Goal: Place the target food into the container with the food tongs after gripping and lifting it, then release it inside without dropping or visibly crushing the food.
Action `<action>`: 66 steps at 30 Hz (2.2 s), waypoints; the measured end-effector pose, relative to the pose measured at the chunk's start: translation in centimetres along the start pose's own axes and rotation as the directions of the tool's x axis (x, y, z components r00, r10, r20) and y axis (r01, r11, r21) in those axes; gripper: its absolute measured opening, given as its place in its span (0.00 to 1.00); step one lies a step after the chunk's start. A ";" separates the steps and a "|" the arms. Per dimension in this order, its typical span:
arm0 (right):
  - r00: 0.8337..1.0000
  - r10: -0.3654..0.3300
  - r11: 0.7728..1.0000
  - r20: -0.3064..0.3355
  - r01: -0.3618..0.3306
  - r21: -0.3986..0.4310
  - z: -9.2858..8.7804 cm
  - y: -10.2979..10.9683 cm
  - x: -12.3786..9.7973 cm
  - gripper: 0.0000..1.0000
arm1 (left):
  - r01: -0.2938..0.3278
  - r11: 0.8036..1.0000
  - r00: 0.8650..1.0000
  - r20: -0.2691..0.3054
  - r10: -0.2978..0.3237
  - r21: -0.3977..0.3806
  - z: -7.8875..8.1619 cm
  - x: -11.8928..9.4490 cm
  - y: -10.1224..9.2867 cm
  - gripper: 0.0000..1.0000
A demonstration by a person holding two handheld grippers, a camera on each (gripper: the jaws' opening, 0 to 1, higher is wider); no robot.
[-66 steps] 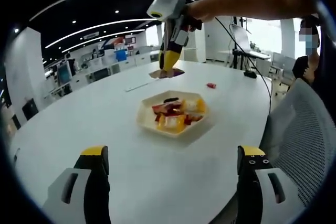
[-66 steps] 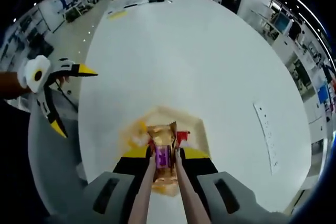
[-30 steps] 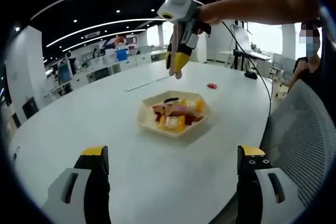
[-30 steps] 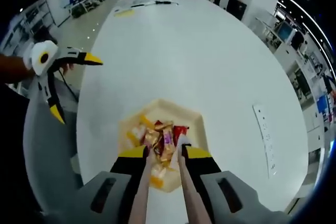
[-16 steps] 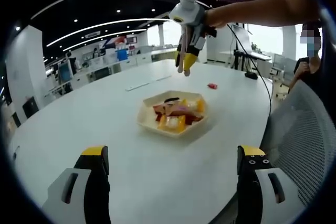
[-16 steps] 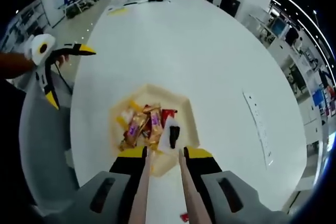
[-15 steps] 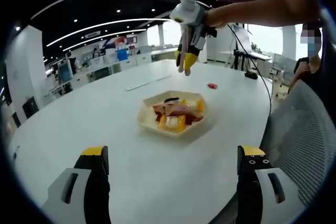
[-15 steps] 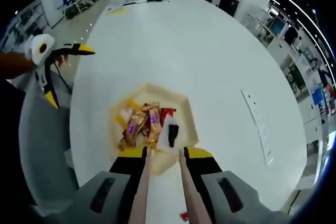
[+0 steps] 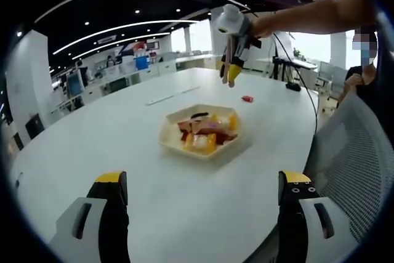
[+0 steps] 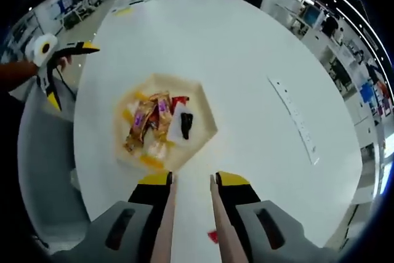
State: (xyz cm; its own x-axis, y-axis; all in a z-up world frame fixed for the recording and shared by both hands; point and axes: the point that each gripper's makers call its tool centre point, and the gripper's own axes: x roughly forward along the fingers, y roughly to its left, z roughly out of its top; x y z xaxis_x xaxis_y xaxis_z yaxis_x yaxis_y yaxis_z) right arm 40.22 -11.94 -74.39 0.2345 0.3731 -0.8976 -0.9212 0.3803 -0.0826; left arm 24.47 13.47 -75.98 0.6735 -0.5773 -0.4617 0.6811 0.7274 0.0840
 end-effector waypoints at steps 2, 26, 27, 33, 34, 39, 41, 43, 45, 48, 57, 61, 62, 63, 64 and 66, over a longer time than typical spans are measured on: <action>1.000 -0.005 1.000 -0.005 0.005 0.009 -0.7 -0.4 -0.1 0.27 | -0.001 1.000 1.000 0.001 0.001 -0.002 0.1 0.0 0.0 0.99; 0.996 -0.081 0.984 -0.034 0.086 0.157 -8.8 -4.5 -0.9 0.28 | -0.019 1.000 0.999 0.026 0.020 -0.018 0.5 -0.3 0.5 0.99; 0.996 -0.086 0.981 -0.033 0.090 0.171 -9.0 -4.6 -0.8 0.28 | -0.021 1.000 0.999 0.027 0.021 -0.019 0.5 -0.3 0.5 0.99; 0.995 -0.089 0.976 -0.042 0.095 0.194 -10.2 -4.5 -0.1 0.28 | -0.023 1.000 0.999 0.026 0.024 -0.020 0.4 -0.3 0.6 0.99; 0.995 -0.089 0.977 -0.046 0.096 0.192 -10.3 -4.5 0.0 0.28 | -0.023 1.000 0.999 0.026 0.024 -0.021 0.4 -0.3 0.6 0.99; 0.994 -0.090 0.982 -0.063 0.099 0.160 -11.2 -4.7 0.3 0.28 | -0.027 0.999 0.999 0.028 0.027 -0.024 0.5 -0.4 0.7 0.99; 0.994 -0.089 0.982 -0.065 0.098 0.159 -11.6 -4.8 0.4 0.28 | -0.030 0.999 0.999 0.028 0.030 -0.022 0.4 -0.4 0.7 0.99; 0.993 -0.095 0.985 -0.068 0.103 0.141 -11.8 -4.9 0.5 0.28 | -0.026 0.999 0.999 0.034 0.027 -0.025 0.6 -0.4 0.7 0.99; 0.991 -0.107 0.984 -0.075 0.116 0.133 -12.2 -5.2 0.7 0.28 | -0.024 0.999 0.999 0.028 0.025 -0.022 0.5 -0.3 0.6 0.99; 0.993 -0.102 0.979 -0.056 0.111 0.172 -12.4 -5.2 1.1 0.28 | -0.019 1.000 1.000 0.022 0.019 -0.019 0.4 -0.2 0.5 0.99; 0.994 -0.088 0.963 -0.070 0.103 0.247 -14.0 -5.3 3.0 0.28 | -0.005 1.000 1.000 0.001 0.005 -0.012 0.0 0.0 0.2 0.99; 0.994 -0.058 0.966 -0.093 0.080 0.245 -14.7 -4.4 4.0 0.27 | 0.004 1.000 1.000 -0.010 -0.004 -0.007 -0.3 0.1 0.0 0.99; 0.994 -0.076 0.973 -0.074 0.090 0.212 -14.2 -4.7 4.0 0.27 | 0.005 1.000 1.000 -0.013 -0.005 -0.007 -0.3 0.1 0.0 0.99; 0.994 -0.064 0.966 -0.089 0.084 0.244 -14.3 -4.5 4.0 0.26 | 0.005 1.000 1.000 -0.015 -0.005 -0.008 -0.4 0.1 0.0 0.99; 0.993 -0.062 0.967 -0.103 0.085 0.241 -14.2 -4.7 4.0 0.26 | 0.007 1.000 1.000 -0.014 -0.007 -0.010 -0.4 0.2 0.0 0.99; 0.992 -0.054 0.969 -0.117 0.080 0.233 -14.3 -4.6 4.2 0.24 | 0.010 1.000 1.000 -0.016 -0.010 -0.012 -0.4 0.2 -0.1 0.99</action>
State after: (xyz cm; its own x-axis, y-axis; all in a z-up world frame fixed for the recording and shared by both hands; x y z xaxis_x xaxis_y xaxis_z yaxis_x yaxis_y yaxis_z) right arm 41.01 -24.19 -83.94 0.2458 0.2508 -0.9363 -0.8017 0.5955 -0.0509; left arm 24.42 13.44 -76.46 0.6618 -0.5784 -0.4769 0.6843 0.7260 0.0690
